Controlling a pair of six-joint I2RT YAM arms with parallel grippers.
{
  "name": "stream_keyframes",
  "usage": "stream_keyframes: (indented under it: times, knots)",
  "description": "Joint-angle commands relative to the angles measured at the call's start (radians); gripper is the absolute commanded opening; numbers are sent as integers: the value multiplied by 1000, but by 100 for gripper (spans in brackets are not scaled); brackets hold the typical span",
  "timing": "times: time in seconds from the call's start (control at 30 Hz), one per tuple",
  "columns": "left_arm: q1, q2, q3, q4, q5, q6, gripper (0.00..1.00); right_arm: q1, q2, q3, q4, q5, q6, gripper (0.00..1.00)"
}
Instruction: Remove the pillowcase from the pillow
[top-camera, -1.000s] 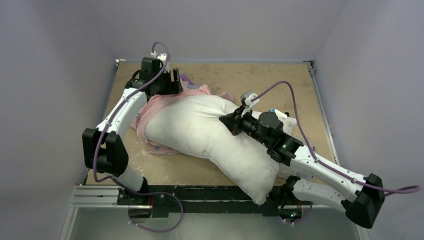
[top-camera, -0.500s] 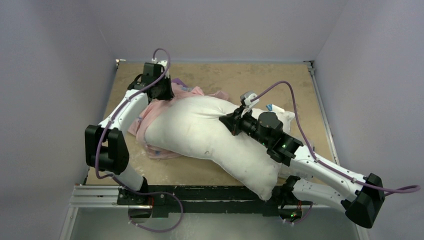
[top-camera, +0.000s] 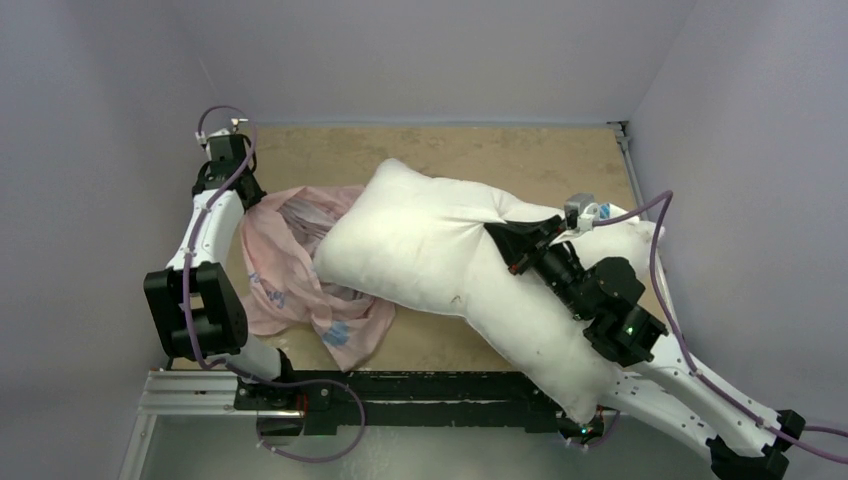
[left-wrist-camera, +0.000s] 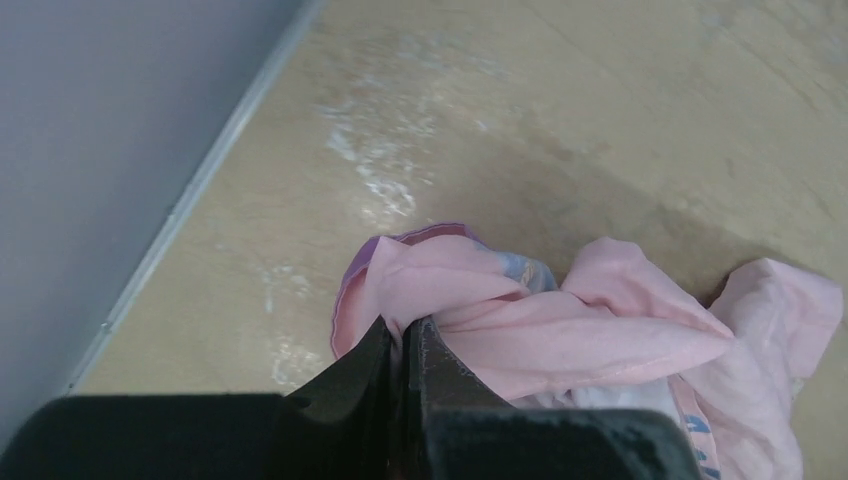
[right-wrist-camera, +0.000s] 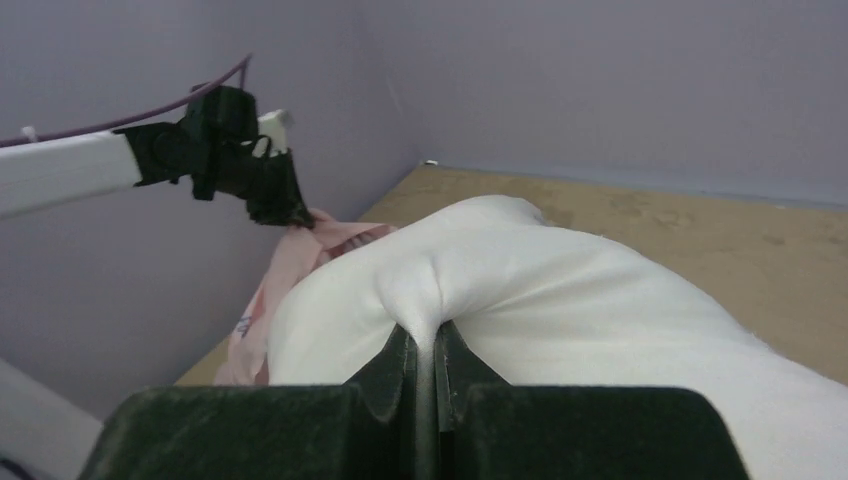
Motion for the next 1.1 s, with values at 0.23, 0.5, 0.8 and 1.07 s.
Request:
stream_keyframes:
  times: [0.23, 0.5, 0.8, 1.07]
  knots:
    - [57, -175, -53, 111, -77, -37, 0, -3, 51, 125, 58, 410, 133, 0]
    - [33, -298, -82, 178, 35, -9, 0, -11, 318, 275, 163, 631, 275, 0]
    - [-50, -505, -149, 249, 10, 71, 0, -96, 527, 320, 370, 688, 299, 0]
    - [-69, -481, -134, 198, -72, 60, 0, -98, 850, 217, 517, 220, 408, 0]
